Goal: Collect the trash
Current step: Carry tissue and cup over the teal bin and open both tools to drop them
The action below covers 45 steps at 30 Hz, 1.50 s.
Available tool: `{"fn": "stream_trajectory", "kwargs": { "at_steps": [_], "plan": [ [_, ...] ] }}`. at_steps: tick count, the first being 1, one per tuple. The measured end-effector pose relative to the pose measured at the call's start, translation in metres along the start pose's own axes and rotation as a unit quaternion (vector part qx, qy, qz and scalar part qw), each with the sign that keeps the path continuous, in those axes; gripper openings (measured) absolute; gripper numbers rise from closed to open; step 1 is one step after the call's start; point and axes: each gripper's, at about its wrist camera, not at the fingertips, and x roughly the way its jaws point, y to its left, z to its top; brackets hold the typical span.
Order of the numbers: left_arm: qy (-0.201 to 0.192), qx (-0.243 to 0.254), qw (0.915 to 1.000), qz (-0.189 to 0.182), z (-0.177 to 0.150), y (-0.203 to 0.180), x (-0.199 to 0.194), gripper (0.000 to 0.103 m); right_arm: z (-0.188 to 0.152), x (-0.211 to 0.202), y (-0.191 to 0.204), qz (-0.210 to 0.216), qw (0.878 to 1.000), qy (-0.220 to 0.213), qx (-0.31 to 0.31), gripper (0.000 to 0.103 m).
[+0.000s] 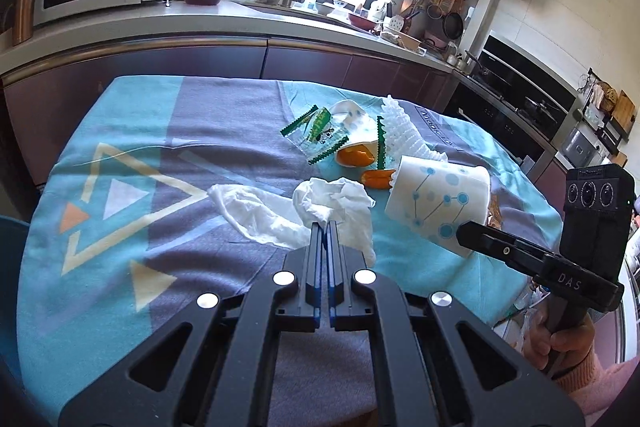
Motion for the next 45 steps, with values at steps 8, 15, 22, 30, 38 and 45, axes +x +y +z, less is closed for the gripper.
{"fn": "stream_trajectory", "kwargs": {
  "at_steps": [8, 15, 22, 30, 38, 45],
  "plan": [
    [-0.028, -0.027, 0.999, 0.024, -0.011, 0.027, -0.041, 0.003, 0.004, 0.027, 0.031, 0.039, 0.998, 0.027, -0.033, 0.002],
    [-0.053, -0.043, 0.9964, 0.052, -0.019, 0.047, -0.075, 0.003, 0.006, 0.051, 0.056, 0.071, 0.994, 0.052, -0.059, 0.002],
    [-0.08, -0.06, 0.9909, 0.09, -0.025, 0.071, -0.112, 0.002, 0.01, 0.073, 0.087, 0.104, 0.987, 0.075, -0.093, 0.002],
    [-0.113, -0.099, 0.9773, 0.149, -0.034, 0.112, -0.158, 0.002, 0.017, 0.108, 0.13, 0.149, 0.974, 0.107, -0.134, 0.002],
    [-0.119, -0.141, 0.96, 0.211, -0.051, 0.163, -0.189, 0.002, 0.02, 0.148, 0.174, 0.186, 0.957, 0.145, -0.167, 0.002],
    [-0.107, -0.172, 0.9462, 0.252, -0.065, 0.205, -0.195, 0.003, 0.017, 0.189, 0.209, 0.201, 0.943, 0.187, -0.19, 0.002]
  ]
}}
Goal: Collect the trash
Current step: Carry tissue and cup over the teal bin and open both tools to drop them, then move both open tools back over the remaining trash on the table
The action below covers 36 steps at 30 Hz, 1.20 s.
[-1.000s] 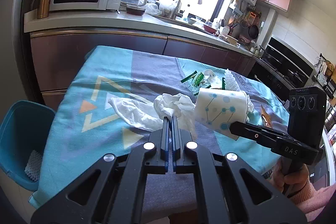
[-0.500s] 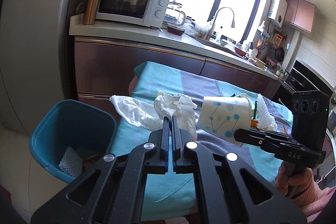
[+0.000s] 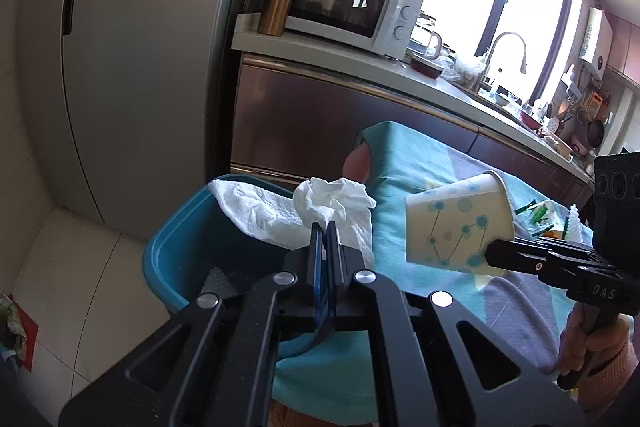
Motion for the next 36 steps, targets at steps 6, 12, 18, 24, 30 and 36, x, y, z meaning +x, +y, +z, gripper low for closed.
{"fn": "stream_trajectory", "kwargs": {
  "at_steps": [6, 12, 18, 24, 30, 36],
  "plan": [
    [0.019, -0.026, 0.9992, 0.023, -0.006, 0.027, 0.022, 0.002, 0.01, 0.033, 0.008, -0.002, 0.999, 0.032, -0.013, 0.002],
    [0.041, -0.034, 0.9977, 0.042, -0.011, 0.042, 0.047, 0.003, 0.019, 0.064, 0.007, 0.0, 0.998, 0.059, -0.009, 0.002],
    [0.067, -0.046, 0.9952, 0.055, -0.015, 0.05, 0.077, 0.003, 0.021, 0.095, 0.01, -0.007, 0.996, 0.087, -0.008, 0.002],
    [0.086, -0.06, 0.993, 0.054, -0.021, 0.056, 0.101, 0.003, 0.013, 0.11, 0.011, -0.019, 0.994, 0.108, -0.005, 0.005],
    [0.101, -0.067, 0.991, 0.056, -0.028, 0.059, 0.119, 0.008, 0.013, 0.11, 0.008, -0.025, 0.994, 0.103, 0.005, 0.007],
    [0.094, -0.059, 0.9926, 0.048, -0.03, 0.052, 0.119, 0.009, 0.006, 0.089, 0.004, -0.023, 0.996, 0.087, 0.01, 0.007]
  ]
}}
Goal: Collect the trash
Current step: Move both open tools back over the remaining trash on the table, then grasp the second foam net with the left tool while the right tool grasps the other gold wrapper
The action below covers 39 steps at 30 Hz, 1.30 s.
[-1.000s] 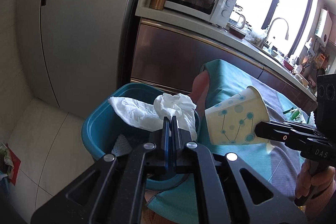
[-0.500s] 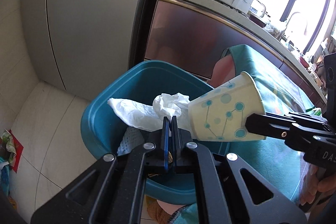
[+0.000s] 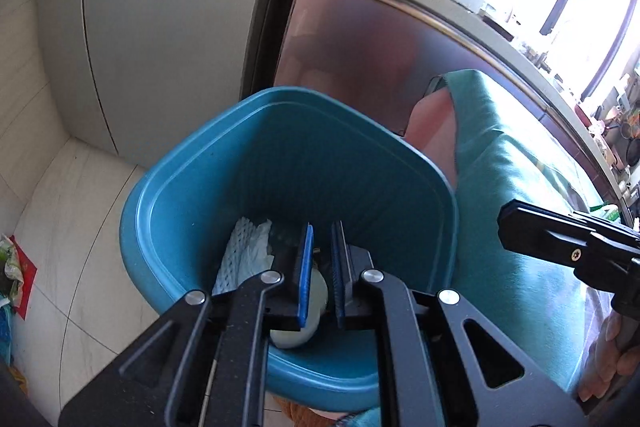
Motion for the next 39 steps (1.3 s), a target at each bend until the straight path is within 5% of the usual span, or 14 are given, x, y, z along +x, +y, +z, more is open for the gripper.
{"fn": "stream_trajectory", "kwargs": {
  "at_steps": [11, 21, 27, 35, 39],
  "plan": [
    [-0.068, 0.079, 0.9929, -0.055, 0.003, -0.064, -0.057, 0.03, -0.042, -0.086, -0.009, -0.015, 0.997, -0.078, -0.003, 0.029],
    [-0.06, 0.181, 0.9666, -0.171, -0.016, -0.174, -0.076, 0.034, -0.106, -0.189, -0.058, -0.104, 0.977, -0.173, 0.075, 0.03],
    [-0.025, 0.239, 0.9406, -0.239, -0.045, -0.259, -0.066, 0.036, -0.161, -0.248, -0.089, -0.187, 0.947, -0.215, 0.146, 0.033],
    [0.014, 0.312, 0.8998, -0.304, -0.089, -0.358, -0.055, 0.04, -0.234, -0.325, -0.137, -0.298, 0.887, -0.258, 0.24, 0.04],
    [0.028, 0.331, 0.8889, -0.315, -0.099, -0.395, -0.047, 0.043, -0.265, -0.35, -0.155, -0.342, 0.855, -0.266, 0.284, 0.044]
  ]
}}
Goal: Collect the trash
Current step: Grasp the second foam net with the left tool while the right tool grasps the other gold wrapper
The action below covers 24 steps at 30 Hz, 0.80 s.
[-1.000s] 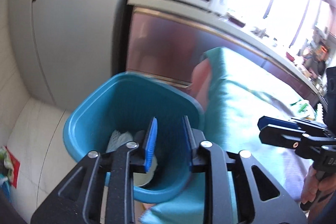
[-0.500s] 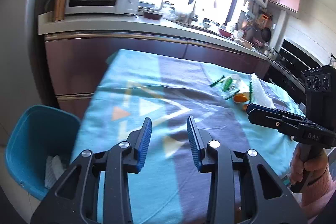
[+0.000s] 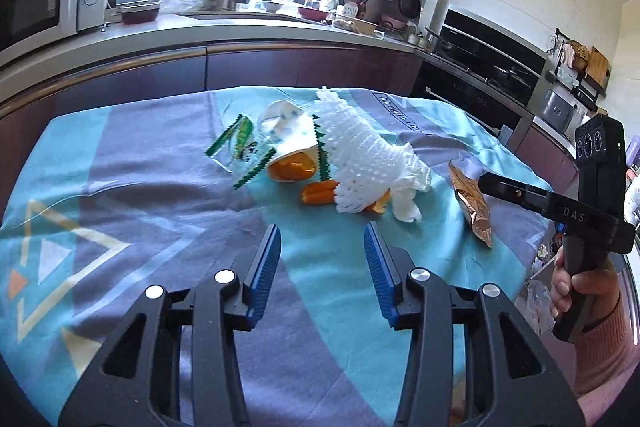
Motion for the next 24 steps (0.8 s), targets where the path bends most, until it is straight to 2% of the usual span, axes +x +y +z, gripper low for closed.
{"fn": "stream_trajectory", "kwargs": {
  "at_steps": [3, 5, 8, 15, 21, 23, 24],
  "plan": [
    [0.009, 0.0, 0.9999, -0.01, 0.009, -0.004, 0.013, 0.045, -0.002, -0.006, -0.029, -0.029, 0.999, -0.002, 0.023, 0.047],
    [0.016, -0.001, 0.9998, -0.013, 0.013, -0.006, 0.025, 0.048, -0.006, -0.007, -0.043, -0.046, 0.998, -0.001, 0.037, 0.053],
    [0.029, 0.001, 0.9995, -0.009, 0.016, -0.01, 0.039, 0.048, -0.016, -0.004, -0.059, -0.056, 0.997, 0.011, 0.059, 0.055],
    [0.051, -0.008, 0.9986, -0.007, 0.021, -0.011, 0.067, 0.048, -0.027, 0.005, -0.075, -0.025, 0.994, 0.024, 0.102, 0.057],
    [0.056, -0.02, 0.9982, -0.012, 0.027, -0.014, 0.078, 0.04, -0.027, 0.009, -0.074, -0.011, 0.994, 0.022, 0.108, 0.056],
    [0.058, -0.022, 0.998, -0.014, 0.028, -0.014, 0.081, 0.028, -0.027, 0.009, -0.073, -0.01, 0.994, 0.023, 0.108, 0.048],
    [0.059, -0.023, 0.9979, -0.015, 0.028, -0.015, 0.082, 0.025, -0.027, 0.009, -0.073, -0.01, 0.994, 0.025, 0.108, 0.044]
  ]
}}
